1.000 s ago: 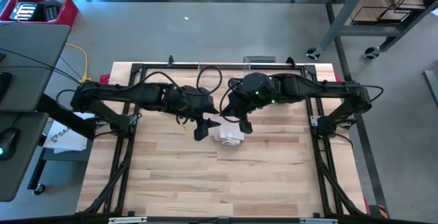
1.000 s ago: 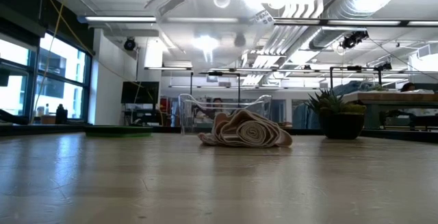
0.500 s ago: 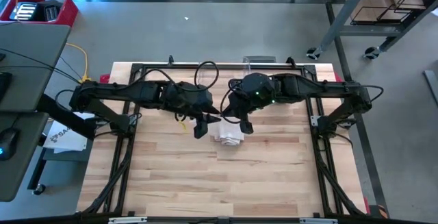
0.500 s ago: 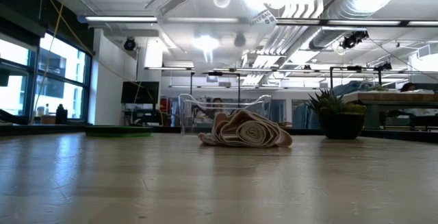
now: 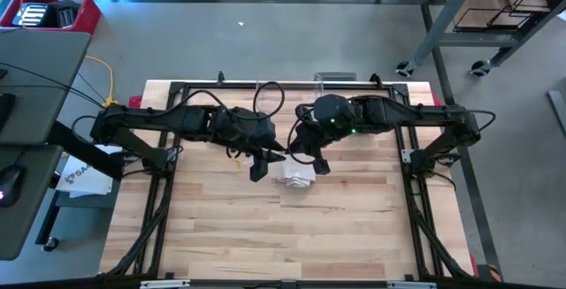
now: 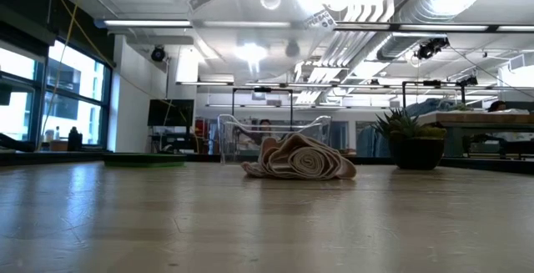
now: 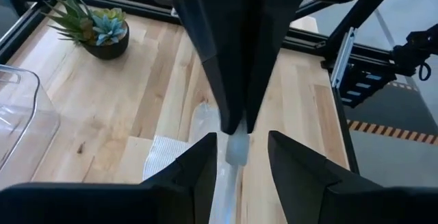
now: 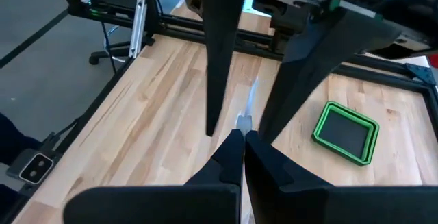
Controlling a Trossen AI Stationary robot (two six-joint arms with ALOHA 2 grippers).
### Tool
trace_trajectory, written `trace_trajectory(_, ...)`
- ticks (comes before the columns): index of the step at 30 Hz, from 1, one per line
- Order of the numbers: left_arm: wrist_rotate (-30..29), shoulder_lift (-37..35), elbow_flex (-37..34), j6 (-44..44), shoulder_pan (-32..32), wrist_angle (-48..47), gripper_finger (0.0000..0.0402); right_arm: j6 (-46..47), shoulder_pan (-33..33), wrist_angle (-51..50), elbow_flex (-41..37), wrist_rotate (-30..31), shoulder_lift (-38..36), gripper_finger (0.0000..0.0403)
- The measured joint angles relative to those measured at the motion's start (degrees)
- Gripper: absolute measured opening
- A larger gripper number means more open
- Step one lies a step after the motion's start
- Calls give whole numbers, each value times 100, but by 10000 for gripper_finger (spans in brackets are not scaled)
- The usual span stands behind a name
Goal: Roll bandage
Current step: Open the transparent zip bag
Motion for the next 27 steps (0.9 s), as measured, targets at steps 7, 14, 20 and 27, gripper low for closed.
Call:
trace_trajectory(7, -63, 49, 0, 12, 2, -45, 124, 107, 2, 39, 0, -30, 0, 0)
trace_trajectory(14, -1, 76, 0, 18, 2, -7, 124, 112, 2, 37, 0, -31, 0, 0)
trace_trajectory(20, 1, 78, 0, -2, 2, -2, 98, 127, 2, 35, 0, -46, 0, 0)
trace_trajectory(27, 5, 79, 0, -1, 0, 0, 28, 294, 2, 31, 0, -50, 0, 0)
